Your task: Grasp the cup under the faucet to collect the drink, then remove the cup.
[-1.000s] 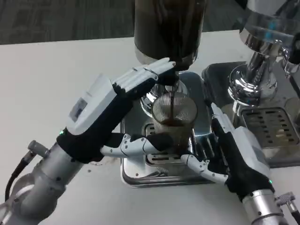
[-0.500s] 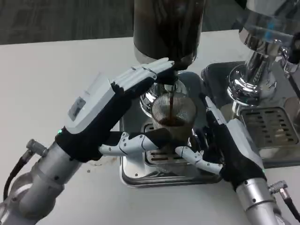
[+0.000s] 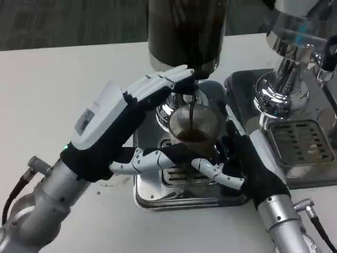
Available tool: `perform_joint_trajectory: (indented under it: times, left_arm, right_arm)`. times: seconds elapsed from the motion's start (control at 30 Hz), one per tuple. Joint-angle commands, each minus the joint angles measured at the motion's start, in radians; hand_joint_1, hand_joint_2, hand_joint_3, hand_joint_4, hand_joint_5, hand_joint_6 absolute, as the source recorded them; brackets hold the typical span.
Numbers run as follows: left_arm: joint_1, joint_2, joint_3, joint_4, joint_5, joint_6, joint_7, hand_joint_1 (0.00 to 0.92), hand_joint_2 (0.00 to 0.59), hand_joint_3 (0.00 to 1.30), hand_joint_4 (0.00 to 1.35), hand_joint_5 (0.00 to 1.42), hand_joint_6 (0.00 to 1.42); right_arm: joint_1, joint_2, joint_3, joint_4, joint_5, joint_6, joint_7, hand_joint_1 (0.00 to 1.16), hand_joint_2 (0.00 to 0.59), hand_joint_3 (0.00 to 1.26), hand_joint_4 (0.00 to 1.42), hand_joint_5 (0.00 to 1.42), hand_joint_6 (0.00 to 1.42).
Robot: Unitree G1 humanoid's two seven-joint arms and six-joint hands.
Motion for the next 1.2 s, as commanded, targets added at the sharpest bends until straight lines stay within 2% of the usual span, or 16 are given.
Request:
perform_joint_trajectory:
  times: [0.03, 0.2, 0.3, 0.43, 0.73, 0.97, 1.2]
  left_arm:
    - [0.010, 0.014, -0.005, 0.011, 0.008, 0.012, -0.022, 0.000, 0.164, 0.23, 0.16, 0.36, 0.22]
    - [0.007, 0.011, 0.006, 0.006, -0.010, 0.017, -0.017, 0.000, 0.164, 0.21, 0.13, 0.33, 0.20]
    - [-0.001, -0.007, 0.023, 0.023, -0.089, 0.009, -0.013, 0.000, 0.167, 0.18, 0.07, 0.27, 0.16]
    - [-0.009, -0.019, 0.076, 0.001, -0.129, 0.008, 0.007, 0.000, 0.168, 0.15, 0.01, 0.20, 0.10]
    - [0.018, -0.031, 0.164, -0.059, -0.144, 0.018, 0.022, 0.000, 0.169, 0.14, 0.00, 0.18, 0.08]
    - [0.102, 0.002, 0.273, -0.026, -0.127, 0.023, 0.048, 0.000, 0.169, 0.14, 0.00, 0.18, 0.06]
    - [0.191, 0.015, 0.310, 0.061, -0.086, 0.029, 0.082, 0.000, 0.169, 0.14, 0.00, 0.18, 0.05]
  right_arm:
    - [-0.022, 0.008, 0.003, 0.034, -0.001, -0.014, 0.012, 0.58, 0.190, 0.00, 0.00, 0.00, 0.08]
    - [-0.028, 0.018, 0.000, 0.049, 0.012, -0.024, 0.021, 0.59, 0.189, 0.00, 0.00, 0.00, 0.08]
    - [-0.032, 0.023, -0.001, 0.060, 0.011, -0.029, 0.020, 0.59, 0.189, 0.00, 0.00, 0.00, 0.08]
    - [-0.032, 0.029, -0.005, 0.070, 0.013, -0.035, 0.017, 0.59, 0.191, 0.00, 0.00, 0.00, 0.08]
    - [-0.032, 0.031, -0.010, 0.074, 0.014, -0.050, 0.016, 0.60, 0.189, 0.00, 0.00, 0.00, 0.08]
    - [-0.037, 0.040, -0.007, 0.076, 0.009, -0.044, 0.016, 0.63, 0.181, 0.00, 0.00, 0.00, 0.08]
    - [-0.073, 0.053, -0.015, 0.124, 0.032, -0.040, 0.030, 0.67, 0.170, 0.00, 0.00, 0.00, 0.08]
